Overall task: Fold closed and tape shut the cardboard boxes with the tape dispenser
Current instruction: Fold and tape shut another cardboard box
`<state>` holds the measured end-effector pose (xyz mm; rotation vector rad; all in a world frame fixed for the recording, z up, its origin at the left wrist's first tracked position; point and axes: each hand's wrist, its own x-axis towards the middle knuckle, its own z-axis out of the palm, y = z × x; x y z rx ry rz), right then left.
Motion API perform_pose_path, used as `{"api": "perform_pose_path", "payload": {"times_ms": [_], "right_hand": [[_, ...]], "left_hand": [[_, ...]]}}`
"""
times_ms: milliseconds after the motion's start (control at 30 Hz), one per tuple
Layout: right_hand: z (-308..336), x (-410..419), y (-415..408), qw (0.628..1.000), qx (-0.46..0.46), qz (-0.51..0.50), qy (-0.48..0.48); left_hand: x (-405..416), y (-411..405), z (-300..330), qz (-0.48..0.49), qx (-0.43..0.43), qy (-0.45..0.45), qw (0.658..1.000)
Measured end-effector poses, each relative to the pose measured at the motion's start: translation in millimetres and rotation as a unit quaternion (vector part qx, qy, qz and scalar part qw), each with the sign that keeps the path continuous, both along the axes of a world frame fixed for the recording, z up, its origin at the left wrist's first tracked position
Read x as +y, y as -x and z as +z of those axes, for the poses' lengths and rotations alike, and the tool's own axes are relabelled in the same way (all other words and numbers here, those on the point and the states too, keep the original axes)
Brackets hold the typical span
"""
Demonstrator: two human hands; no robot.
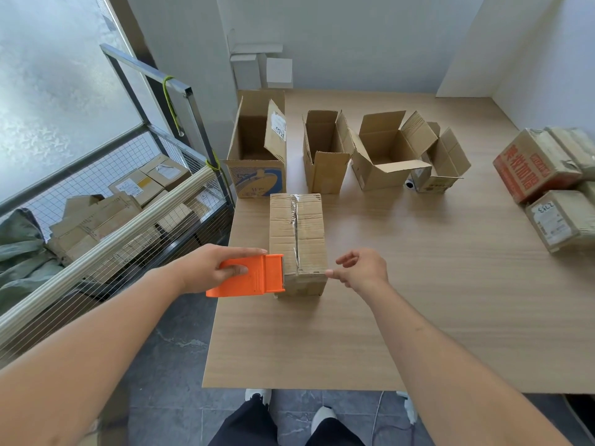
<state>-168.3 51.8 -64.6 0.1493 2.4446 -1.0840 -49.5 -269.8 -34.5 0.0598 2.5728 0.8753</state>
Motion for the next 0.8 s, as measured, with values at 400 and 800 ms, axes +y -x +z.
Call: {"api": "perform_pose_path", "payload": {"times_ms": [400,800], "right_hand": [[-3,-16,-21,0.912,0.262,0.313,-0.043],[0,-50,-39,0.885,0.255,0.348,-0.173]], "left_hand": [[8,-4,0,0.032,0.005,0.0,0.999],[23,-15,-6,0.071,0.031,-0.012,0.997]]}}
